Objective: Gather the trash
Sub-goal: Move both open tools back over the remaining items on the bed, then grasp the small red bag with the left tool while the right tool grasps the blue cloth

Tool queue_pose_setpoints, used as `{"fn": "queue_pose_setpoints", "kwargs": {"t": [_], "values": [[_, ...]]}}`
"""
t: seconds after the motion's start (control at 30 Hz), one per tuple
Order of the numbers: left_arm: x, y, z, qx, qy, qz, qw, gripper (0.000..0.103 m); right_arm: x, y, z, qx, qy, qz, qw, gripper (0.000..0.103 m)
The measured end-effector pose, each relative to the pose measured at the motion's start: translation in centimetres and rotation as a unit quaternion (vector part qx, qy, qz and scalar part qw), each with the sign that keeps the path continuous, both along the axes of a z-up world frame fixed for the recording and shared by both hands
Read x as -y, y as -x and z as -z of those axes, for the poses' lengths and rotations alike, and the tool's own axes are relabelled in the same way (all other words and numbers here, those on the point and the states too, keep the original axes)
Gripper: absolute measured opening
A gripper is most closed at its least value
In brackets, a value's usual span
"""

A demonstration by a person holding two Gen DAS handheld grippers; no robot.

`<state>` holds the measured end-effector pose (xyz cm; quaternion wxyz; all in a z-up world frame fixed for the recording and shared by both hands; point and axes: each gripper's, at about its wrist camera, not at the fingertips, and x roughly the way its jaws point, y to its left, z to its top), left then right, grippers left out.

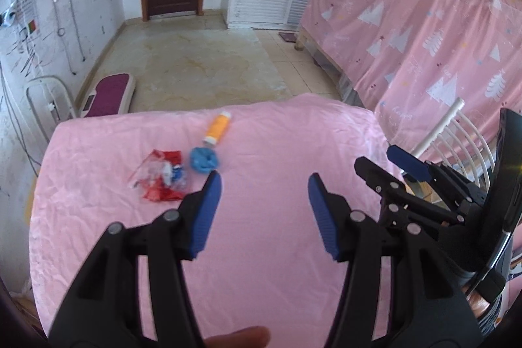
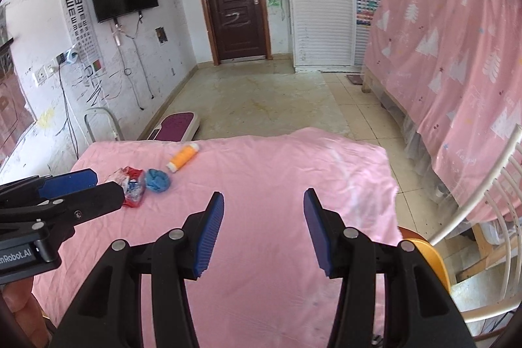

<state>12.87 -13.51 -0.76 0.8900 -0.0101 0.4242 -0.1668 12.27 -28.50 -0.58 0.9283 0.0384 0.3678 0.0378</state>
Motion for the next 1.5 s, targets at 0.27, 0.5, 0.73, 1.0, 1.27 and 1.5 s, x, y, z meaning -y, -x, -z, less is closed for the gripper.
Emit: {"fn": "queue_pose_setpoints", "kwargs": {"t": [0.27, 0.5, 0.73, 1.0, 1.27, 1.5], "values": [[-5.0, -2.2, 1.7, -0.017, -0.007, -0.056, 0.9983, 0.053, -4.7, -2.4, 0.2, -0.008, 0.013, -0.029, 0.999, 0.041], [-7.7, -4.3, 3.6, -0.034, -0.019, -0.090, 0.9952, 0.053, -6.9, -4.4, 1.1, -0.020, 0.016, -0.042, 0.999, 0.041], [-8.9, -6.0, 5.4, -0.058, -0.022, -0.105, 0.9925, 0.053, -8.5, -6.2, 1.8, -0.030, 0.016, -0.053, 0.998, 0.041], [-8.6, -7.5, 7.1, -0.079, -0.028, -0.105, 0.9909, 0.053, -8.9, -7.6, 2.5, -0.041, 0.010, -0.060, 0.997, 0.041], [-7.9, -8.2, 8.1, -0.091, -0.023, -0.087, 0.9917, 0.038, -9.2, -8.8, 3.6, -0.054, 0.002, -0.069, 0.996, 0.041], [-8.1, -7.6, 7.5, -0.079, -0.025, -0.092, 0.9924, 0.022, -10.5, -9.5, 4.1, -0.063, -0.007, -0.093, 0.994, 0.041]]}}
